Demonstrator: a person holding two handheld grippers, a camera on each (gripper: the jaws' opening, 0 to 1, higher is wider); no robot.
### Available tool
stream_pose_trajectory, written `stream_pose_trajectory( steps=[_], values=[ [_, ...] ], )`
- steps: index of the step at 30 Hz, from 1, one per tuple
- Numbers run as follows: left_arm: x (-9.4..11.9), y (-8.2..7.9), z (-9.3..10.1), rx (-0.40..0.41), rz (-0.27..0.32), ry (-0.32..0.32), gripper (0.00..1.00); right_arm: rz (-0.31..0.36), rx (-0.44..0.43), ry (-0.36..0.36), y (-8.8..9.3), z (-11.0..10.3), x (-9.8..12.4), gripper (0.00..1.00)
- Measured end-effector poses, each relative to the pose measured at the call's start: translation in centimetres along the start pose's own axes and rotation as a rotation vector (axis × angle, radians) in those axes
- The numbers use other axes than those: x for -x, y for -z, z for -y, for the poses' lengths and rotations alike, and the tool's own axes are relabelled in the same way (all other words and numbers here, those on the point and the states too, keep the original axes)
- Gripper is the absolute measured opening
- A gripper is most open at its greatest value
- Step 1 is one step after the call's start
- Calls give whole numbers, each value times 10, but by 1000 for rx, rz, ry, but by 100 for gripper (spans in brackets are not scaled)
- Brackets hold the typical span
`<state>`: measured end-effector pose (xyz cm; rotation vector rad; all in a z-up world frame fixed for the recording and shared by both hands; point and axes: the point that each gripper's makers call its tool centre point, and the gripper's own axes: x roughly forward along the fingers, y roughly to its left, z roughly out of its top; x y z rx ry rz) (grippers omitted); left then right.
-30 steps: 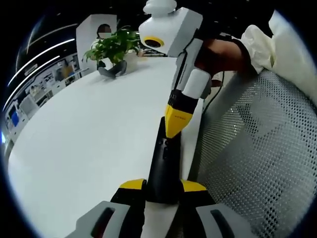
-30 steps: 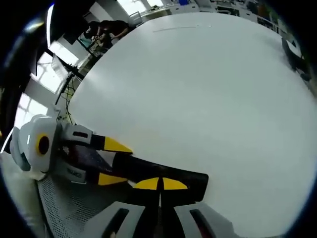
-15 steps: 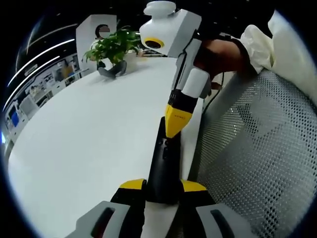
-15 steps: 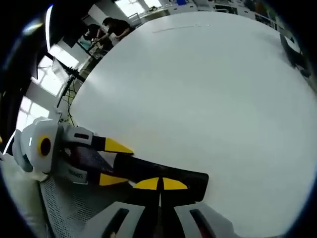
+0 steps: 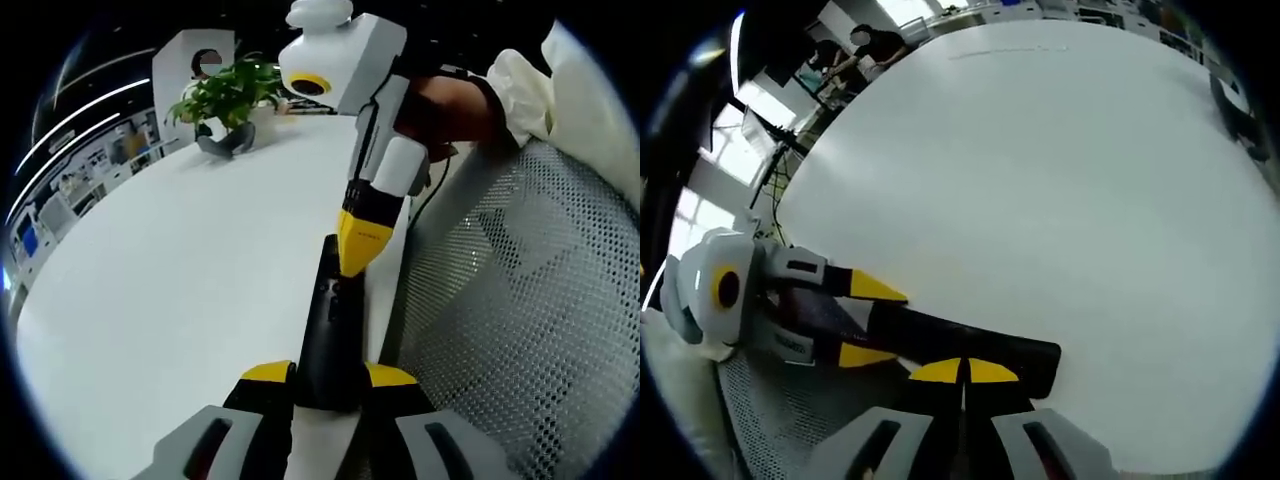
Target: Press the specified remote control buttons in sequence, fully releasing each button before pressing the next.
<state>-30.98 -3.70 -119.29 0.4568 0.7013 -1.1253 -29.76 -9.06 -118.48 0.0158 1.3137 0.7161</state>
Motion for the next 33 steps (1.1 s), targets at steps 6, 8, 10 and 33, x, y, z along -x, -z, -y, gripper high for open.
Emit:
stream_pose_trajectory(
  steps=[6,8,10,33],
  values=[
    [0,0,0,-2,-2,0,26,-12,4,12,2,1,0,0],
    [0,0,0,-2,-3,0,26,-14,-5,12,3,1,1,0],
    [0,0,0,-1,-4,0,26,-15,-16,11,3,2,1,0],
    [-1,-1,-1,0,-2,-1,26,-49,4,65,8,6,1,0]
  ],
)
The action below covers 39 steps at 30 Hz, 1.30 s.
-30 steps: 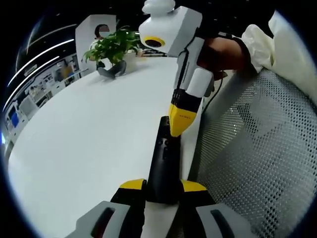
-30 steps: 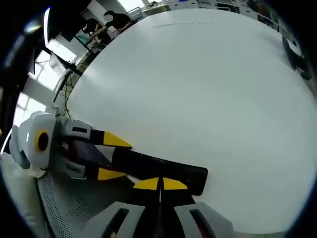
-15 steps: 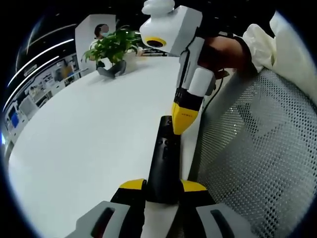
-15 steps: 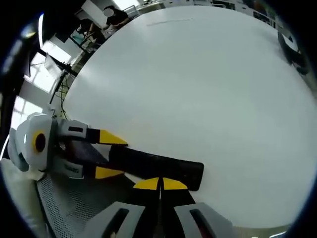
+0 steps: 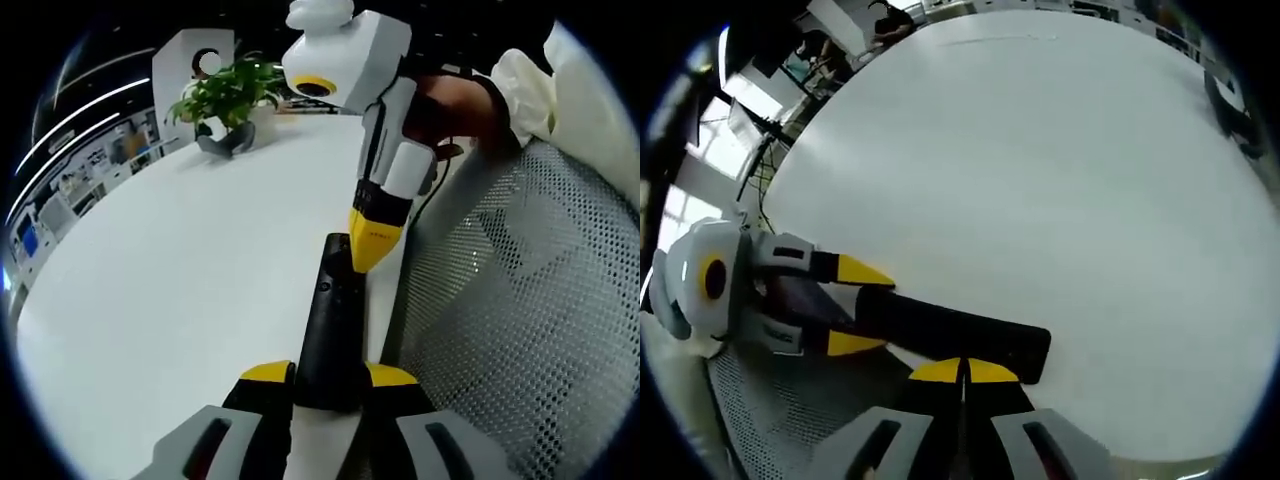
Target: Press the specified remote control buttons in sequence, fully releasing each button before pressing the next.
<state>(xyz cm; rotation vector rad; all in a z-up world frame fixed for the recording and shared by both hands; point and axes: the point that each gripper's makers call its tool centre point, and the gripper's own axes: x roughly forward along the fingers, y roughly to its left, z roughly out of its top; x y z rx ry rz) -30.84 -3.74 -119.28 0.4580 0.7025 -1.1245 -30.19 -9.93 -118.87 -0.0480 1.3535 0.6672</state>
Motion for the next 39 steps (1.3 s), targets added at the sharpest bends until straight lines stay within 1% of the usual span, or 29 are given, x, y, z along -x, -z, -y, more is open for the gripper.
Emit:
stream_pose_trajectory(
  steps=[17,23,32,35,39],
  values=[
    [0,0,0,4,4,-4,26,5,-41,-31,0,1,0,0],
    [0,0,0,2,3,-3,26,5,-72,-49,0,1,1,0],
    [0,0,0,-1,2,-3,26,-1,-89,-50,0,0,1,0],
    [0,0,0,-5,2,-2,26,25,-83,-29,-5,3,4,0],
    [0,0,2,-8,0,3,25,55,-93,-28,-9,5,6,0]
  ],
)
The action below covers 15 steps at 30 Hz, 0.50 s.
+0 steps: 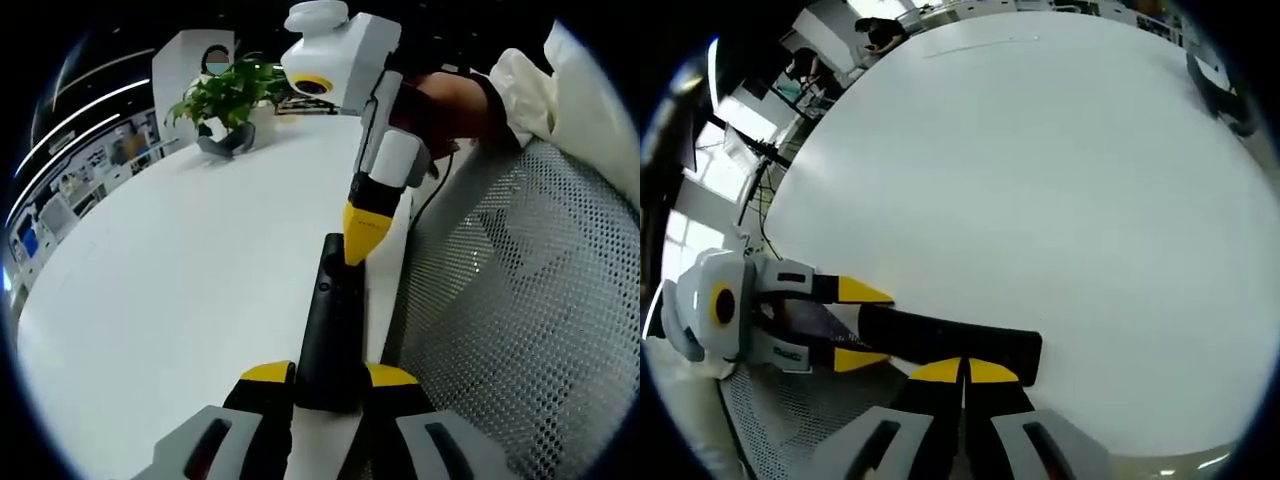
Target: Press the specified remote control buttons in sequence, fully releasing each button before pressing the next.
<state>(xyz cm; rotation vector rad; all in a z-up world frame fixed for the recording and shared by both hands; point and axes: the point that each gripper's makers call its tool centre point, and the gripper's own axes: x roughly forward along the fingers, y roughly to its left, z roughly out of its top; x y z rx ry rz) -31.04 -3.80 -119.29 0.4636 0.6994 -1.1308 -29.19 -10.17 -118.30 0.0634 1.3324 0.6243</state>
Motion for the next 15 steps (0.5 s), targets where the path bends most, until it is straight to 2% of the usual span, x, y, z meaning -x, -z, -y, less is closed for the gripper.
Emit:
stream_pose_trajectory(
  steps=[10,15],
  values=[
    [0,0,1,-4,1,0,25,-21,70,27,1,-3,-5,0],
    [1,0,1,-2,1,0,25,-18,49,15,1,-1,-4,0]
  ],
)
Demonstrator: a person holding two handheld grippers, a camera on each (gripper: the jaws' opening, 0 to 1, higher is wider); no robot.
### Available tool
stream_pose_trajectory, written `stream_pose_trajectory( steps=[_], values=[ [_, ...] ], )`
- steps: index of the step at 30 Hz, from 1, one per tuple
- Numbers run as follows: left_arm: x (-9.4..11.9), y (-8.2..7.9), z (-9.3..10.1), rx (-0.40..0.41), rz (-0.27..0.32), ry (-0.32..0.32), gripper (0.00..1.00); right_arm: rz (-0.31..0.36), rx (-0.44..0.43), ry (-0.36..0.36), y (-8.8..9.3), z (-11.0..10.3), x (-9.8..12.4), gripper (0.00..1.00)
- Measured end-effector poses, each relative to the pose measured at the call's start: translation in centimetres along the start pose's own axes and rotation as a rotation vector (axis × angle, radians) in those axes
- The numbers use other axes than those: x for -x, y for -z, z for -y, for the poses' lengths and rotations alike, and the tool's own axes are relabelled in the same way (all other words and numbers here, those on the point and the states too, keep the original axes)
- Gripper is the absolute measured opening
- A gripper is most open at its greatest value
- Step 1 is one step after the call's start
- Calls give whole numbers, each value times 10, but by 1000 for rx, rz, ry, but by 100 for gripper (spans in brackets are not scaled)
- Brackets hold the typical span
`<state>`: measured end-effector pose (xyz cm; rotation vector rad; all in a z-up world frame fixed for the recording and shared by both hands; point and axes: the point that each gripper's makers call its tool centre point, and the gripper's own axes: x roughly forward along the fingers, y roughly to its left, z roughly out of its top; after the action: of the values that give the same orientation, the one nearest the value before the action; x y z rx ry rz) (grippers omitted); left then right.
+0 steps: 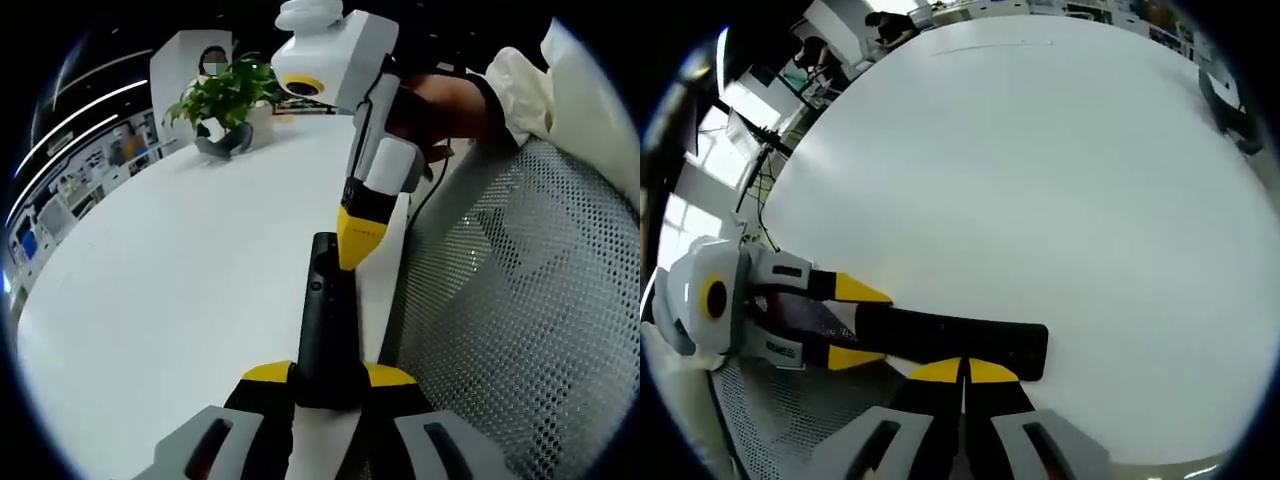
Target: Press the specified remote control buttons in sequence, fully releasing each button before pressing the next.
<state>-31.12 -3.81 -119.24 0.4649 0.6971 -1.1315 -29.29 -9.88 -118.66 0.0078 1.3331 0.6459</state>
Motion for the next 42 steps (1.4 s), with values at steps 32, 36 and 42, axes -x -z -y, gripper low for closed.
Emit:
stream_pose_trajectory(
  steps=[32,36,42],
  values=[
    [0,0,-1,4,0,-3,25,12,41,5,-2,0,-1,0],
    [0,0,-1,-1,-4,-1,24,17,9,-9,-3,1,0,0],
    [-2,-3,3,-19,-2,17,24,73,56,-42,-12,-10,2,0]
  ],
)
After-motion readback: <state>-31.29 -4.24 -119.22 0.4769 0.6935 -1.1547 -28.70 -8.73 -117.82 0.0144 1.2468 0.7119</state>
